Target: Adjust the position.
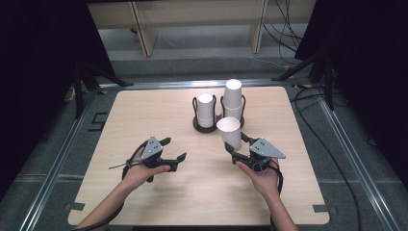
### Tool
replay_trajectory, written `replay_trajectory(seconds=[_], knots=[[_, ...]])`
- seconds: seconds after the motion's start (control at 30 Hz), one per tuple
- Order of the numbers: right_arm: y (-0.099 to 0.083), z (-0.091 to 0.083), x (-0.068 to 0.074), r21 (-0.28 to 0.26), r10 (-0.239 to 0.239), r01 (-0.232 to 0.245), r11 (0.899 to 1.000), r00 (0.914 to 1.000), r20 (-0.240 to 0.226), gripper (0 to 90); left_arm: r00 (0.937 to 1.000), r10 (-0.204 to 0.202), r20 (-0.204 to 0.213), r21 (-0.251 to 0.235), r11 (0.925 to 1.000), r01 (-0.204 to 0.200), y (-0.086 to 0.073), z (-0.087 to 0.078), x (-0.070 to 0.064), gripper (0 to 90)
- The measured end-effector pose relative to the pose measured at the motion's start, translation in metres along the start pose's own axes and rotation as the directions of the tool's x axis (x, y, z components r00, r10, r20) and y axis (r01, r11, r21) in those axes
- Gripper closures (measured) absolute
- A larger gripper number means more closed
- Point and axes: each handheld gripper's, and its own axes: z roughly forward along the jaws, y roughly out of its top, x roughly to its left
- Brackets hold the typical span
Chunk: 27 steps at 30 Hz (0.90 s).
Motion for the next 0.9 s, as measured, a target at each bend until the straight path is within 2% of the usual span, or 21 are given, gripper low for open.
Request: replay_trajectory(seconds=[0.03, 0.07, 0.1, 0.13, 0.17, 0.23, 0.27, 0.3, 0.33, 0.37, 0.43, 0.47, 0.5, 0.53, 0.57, 0.63, 0.67, 0.73, 0.87, 0.9], knots=[[0.000, 0.000, 0.000, 0.000, 0.000, 0.000, 1.000, 1.0000, 0.000, 35.4, 1.0000, 0.000, 0.000, 0.000, 1.0000, 0.000, 0.000, 0.000, 0.000, 14.3], [0.000, 0.000, 0.002, 0.023, 0.030, -0.030, 0.999, 0.9995, -0.005, 35.4, 1.0000, 0.000, -0.003, 0.001, 1.0000, 0.000, 0.000, 0.000, 0.000, 14.3], [-0.001, 0.002, 0.001, 0.011, 0.010, -0.009, 1.000, 0.9999, -0.012, 35.4, 1.0000, 0.005, -0.003, 0.007, 1.0000, -0.005, 0.001, 0.000, 0.000, 14.3], [-0.002, 0.004, 0.003, 0.008, 0.022, -0.022, 1.000, 0.9997, -0.012, 35.4, 1.0000, 0.002, -0.007, -0.005, 1.0000, -0.002, 0.000, 0.001, 0.000, 14.3], [-0.002, 0.004, 0.003, 0.008, 0.022, -0.022, 1.000, 0.9997, -0.012, 35.4, 1.0000, 0.004, 0.000, 0.008, 1.0000, -0.004, 0.001, 0.001, 0.000, 14.3], [-0.004, 0.005, 0.003, 0.033, 0.000, 0.001, 0.999, 0.9998, -0.021, 35.4, 1.0000, 0.005, 0.001, 0.025, 0.9997, -0.005, 0.002, 0.003, -0.002, 14.3], [-0.005, 0.006, 0.004, 0.027, 0.017, -0.016, 0.999, 0.9998, -0.013, 35.4, 1.0000, 0.002, 0.000, 0.027, 0.9996, -0.002, 0.003, 0.004, -0.003, 14.2], [-0.005, 0.006, 0.004, 0.027, 0.017, -0.016, 0.999, 0.9998, -0.013, 35.4, 1.0000, 0.002, 0.000, 0.027, 0.9996, -0.002, 0.003, 0.004, -0.003, 14.2], [-0.006, 0.007, 0.004, 0.018, 0.005, -0.004, 1.000, 0.9994, -0.034, 35.4, 1.0000, 0.003, 0.007, 0.017, 0.9999, -0.003, 0.004, 0.006, -0.003, 14.2], [-0.007, 0.006, 0.005, 0.026, 0.013, -0.012, 1.000, 0.9996, -0.024, 35.4, 0.9999, 0.006, 0.013, 0.025, 0.9997, -0.006, 0.007, 0.008, -0.004, 14.1], [-0.007, 0.006, 0.005, 0.033, 0.001, 0.000, 0.999, 0.9994, -0.035, 35.4, 0.9999, 0.003, 0.015, 0.022, 0.9997, -0.003, 0.009, 0.009, -0.005, 14.1], [-0.009, 0.004, 0.007, 0.037, -0.003, 0.004, 0.999, 0.9999, -0.015, 35.4, 0.9997, 0.005, 0.023, 0.017, 0.9998, -0.005, 0.012, 0.011, -0.005, 14.1], [-0.008, 0.004, 0.008, 0.049, -0.005, 0.006, 0.999, 0.9999, -0.014, 35.4, 0.9987, -0.013, 0.049, -0.001, 0.9999, 0.013, 0.017, 0.015, -0.008, 14.1], [-0.009, 0.005, 0.008, 0.024, -0.006, 0.007, 1.000, 0.9999, -0.014, 35.4, 0.9987, -0.013, 0.049, -0.001, 0.9999, 0.013, 0.017, 0.015, -0.008, 14.1], [-0.009, 0.004, 0.010, 0.040, 0.010, -0.010, 0.999, 0.9998, -0.019, 35.4, 0.9987, -0.013, 0.049, 0.004, 0.9999, 0.013, 0.020, 0.015, -0.009, 14.1], [-0.010, 0.005, 0.012, 0.024, 0.005, -0.005, 1.000, 0.9999, -0.016, 35.4, 0.9967, -0.028, 0.076, -0.007, 0.9996, 0.028, 0.029, 0.018, -0.015, 13.7], [-0.010, 0.005, 0.012, 0.024, 0.005, -0.005, 1.000, 0.9999, -0.016, 35.4, 0.9967, -0.028, 0.076, -0.007, 0.9996, 0.028, 0.029, 0.018, -0.015, 13.7], [-0.009, 0.003, 0.013, 0.049, 0.002, -0.002, 0.999, 1.0000, 0.001, 35.4, 0.9951, -0.038, 0.091, -0.028, 0.9988, 0.040, 0.034, 0.021, -0.017, 13.4], [-0.012, 0.007, 0.017, 0.038, -0.002, 0.002, 0.999, 0.9999, 0.011, 35.4, 0.9935, -0.043, 0.106, -0.018, 0.9988, 0.045, 0.045, 0.026, -0.022, 11.5], [-0.012, 0.006, 0.017, 0.068, -0.001, 0.001, 0.998, 1.0000, -0.003, 35.4, 0.9929, -0.043, 0.110, -0.018, 0.9988, 0.045, 0.047, 0.027, -0.023, 10.7]])
